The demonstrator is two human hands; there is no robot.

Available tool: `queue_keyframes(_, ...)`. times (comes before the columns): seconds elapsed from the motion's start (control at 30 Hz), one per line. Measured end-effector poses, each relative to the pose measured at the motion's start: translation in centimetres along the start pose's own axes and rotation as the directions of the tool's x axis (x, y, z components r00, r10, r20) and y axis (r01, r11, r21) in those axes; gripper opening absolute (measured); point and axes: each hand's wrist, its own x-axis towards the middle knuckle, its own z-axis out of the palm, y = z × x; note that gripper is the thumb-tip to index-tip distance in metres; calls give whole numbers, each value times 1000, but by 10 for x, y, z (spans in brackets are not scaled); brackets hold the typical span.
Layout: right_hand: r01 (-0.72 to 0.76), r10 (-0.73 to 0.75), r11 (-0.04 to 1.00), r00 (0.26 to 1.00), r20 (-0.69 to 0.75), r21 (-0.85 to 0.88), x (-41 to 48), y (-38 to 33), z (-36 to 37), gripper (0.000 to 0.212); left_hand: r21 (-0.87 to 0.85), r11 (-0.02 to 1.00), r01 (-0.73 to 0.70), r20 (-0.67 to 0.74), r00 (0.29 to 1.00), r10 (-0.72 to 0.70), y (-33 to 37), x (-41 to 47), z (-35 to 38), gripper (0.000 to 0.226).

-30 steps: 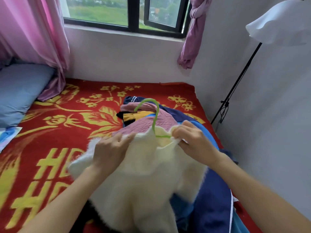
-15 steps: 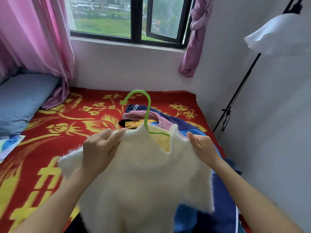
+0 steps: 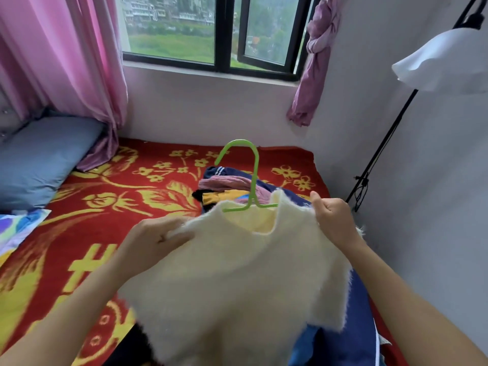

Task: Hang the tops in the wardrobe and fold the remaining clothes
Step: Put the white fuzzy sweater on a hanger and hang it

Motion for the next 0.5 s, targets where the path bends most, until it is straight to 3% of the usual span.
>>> queue_keyframes(0.07,-55,55,998,998,-11,37,6,11,-5,61,-14,983,181,-10,983,-181,-16,-12,-18,23)
queue_keyframes(0.13,-64,64,996,998,3,56,8,16,-4,62,53,963,264,6,964,-265,-25,-20,-28,20)
queue_keyframes(0.23,-65,62,996,996,59,60,8,19,7,63,236,948,212,52,972,-231,-26,-23,-21,26)
queue_keyframes(0.33,-70,65,996,994,83,60,7,21,15,64,268,938,221,59,968,-245,-31,-22,-15,24)
queue_keyframes(0.5,-95,91,995,992,83,42,1,31,20,63,101,936,336,82,935,-344,-40,-31,-1,18)
